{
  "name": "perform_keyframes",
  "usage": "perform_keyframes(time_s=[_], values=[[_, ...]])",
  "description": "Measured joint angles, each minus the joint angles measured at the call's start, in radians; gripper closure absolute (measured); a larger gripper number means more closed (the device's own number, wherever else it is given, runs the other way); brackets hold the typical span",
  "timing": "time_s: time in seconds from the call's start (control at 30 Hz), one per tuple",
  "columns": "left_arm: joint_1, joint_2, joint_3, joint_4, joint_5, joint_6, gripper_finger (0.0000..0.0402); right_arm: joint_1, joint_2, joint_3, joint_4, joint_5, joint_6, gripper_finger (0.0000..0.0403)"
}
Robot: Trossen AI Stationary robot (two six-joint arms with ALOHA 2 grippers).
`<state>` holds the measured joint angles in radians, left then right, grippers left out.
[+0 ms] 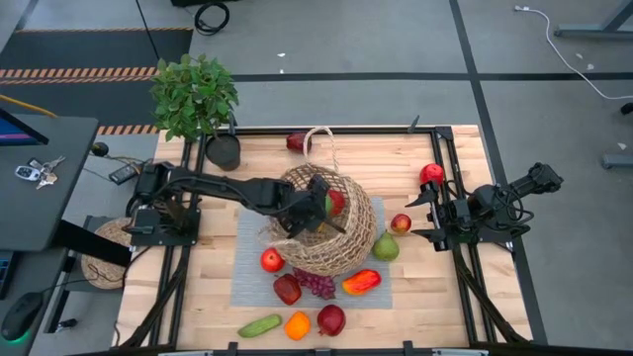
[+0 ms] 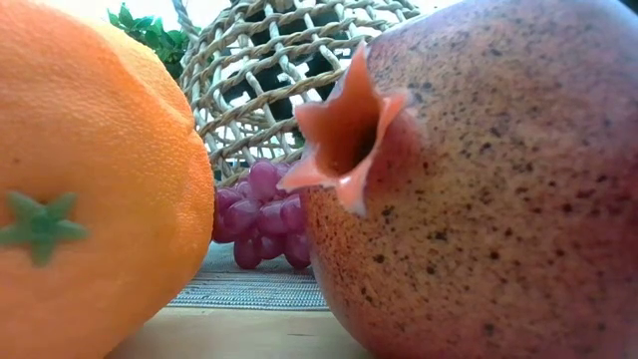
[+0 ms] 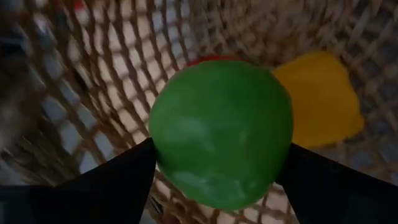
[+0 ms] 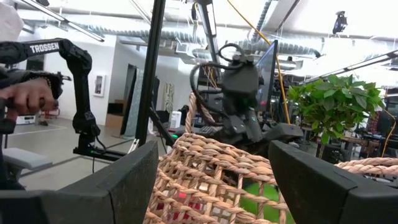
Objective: Build produce basket
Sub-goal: Put the green apple into the basket, then put the red apple into the basket
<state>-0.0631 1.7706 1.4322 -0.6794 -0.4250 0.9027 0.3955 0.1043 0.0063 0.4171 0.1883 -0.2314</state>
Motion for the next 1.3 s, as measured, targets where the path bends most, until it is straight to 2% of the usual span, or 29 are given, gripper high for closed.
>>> perform_keyframes(time_s=[0.3,0.47,0.6,0.77,0.87,1.13,1.3], values=[[0.063,0.013,0.0,-0.04,-0.009,-0.095,0.0079,0.0,0.0,0.0,0.0,0.0,0.0,0.0093],[0.067,0.013,0.0,-0.046,-0.019,-0.128,0.0039,0.0,0.0,0.0,0.0,0.0,0.0,0.0093],[0.06,0.013,0.0,-0.049,-0.06,-0.139,0.0006,0.0,0.0,0.0,0.0,0.0,0.0,0.0093],[0.03,0.013,0.007,-0.038,-0.165,-0.139,0.0011,0.0,0.0,0.0,0.0,0.0,0.0,0.0093],[0.011,0.005,0.037,-0.041,-0.189,-0.158,0.0012,0.0,0.0,0.0,0.0,0.0,0.0,0.0093],[0.037,-0.115,0.086,-0.032,-0.19,-0.269,0.0012,0.0,0.0,0.0,0.0,0.0,0.0,0.0093],[0.099,-0.226,0.086,-0.063,-0.122,-0.391,0.0012,0.0,0.0,0.0,0.0,0.0,0.0,0.0093]])
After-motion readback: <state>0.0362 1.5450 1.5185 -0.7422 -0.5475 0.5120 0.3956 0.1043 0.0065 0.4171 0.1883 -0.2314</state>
